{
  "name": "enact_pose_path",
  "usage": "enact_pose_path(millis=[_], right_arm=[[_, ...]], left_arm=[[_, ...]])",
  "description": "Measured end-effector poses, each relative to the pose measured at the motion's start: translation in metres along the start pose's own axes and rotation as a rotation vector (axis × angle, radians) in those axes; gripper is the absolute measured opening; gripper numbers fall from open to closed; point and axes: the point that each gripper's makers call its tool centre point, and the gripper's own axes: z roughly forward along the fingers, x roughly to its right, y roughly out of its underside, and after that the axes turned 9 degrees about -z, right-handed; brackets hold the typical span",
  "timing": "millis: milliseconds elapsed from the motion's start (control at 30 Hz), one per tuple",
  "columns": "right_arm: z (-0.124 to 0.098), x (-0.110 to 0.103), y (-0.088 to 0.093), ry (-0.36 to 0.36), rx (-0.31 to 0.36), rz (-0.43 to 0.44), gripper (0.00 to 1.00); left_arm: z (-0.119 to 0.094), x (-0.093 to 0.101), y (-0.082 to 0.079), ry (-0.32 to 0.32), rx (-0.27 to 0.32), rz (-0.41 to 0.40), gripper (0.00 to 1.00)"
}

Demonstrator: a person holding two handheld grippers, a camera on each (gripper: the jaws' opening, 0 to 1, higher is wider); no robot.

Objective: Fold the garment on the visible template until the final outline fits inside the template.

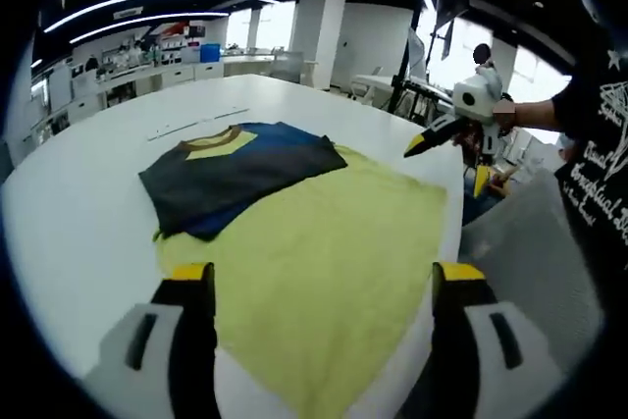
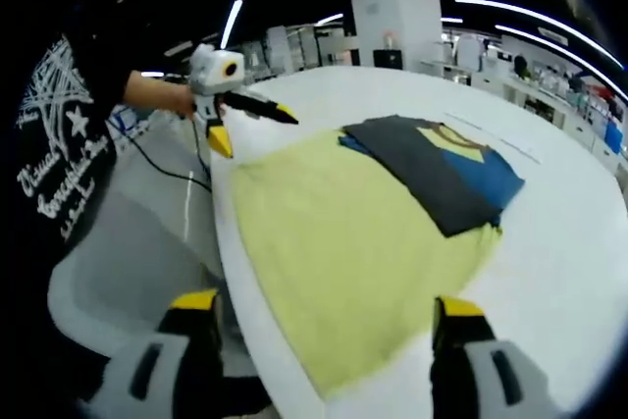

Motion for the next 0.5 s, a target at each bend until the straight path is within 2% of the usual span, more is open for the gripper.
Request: enact_pose_path(millis=[100,167,233,367,433,500], right_arm=[[0.003,-0.002,0.005,0.003,-0.029,-0.049,0.83],[0.004,-0.004,0.009,0.003,-0.044,-0.068,0.80],[0.006,-0.005,0.013,0.001,-0.055,-0.077,0.78],[0.006,-0.005,0.020,-0.005,-0.072,-0.079,0.73],[0.007,-0.007,0.025,-0.017,-0.085,-0.087,0.71],[0.007,-0.009,0.027,-0.028,-0.092,-0.094,0.67]], left_arm=[[-0.005,0.003,0.014,-0.006,-0.025,-0.011,0.81],[-0.006,-0.006,0.023,-0.008,-0.041,-0.019,0.80],[-0.013,-0.001,0.027,-0.014,-0.069,0.001,0.79],[-0.014,-0.006,0.043,-0.009,-0.098,0.027,0.79],[-0.016,-0.008,0.056,-0.018,-0.148,0.085,0.76],[-0.016,-0.010,0.060,-0.022,-0.149,0.072,0.72]])
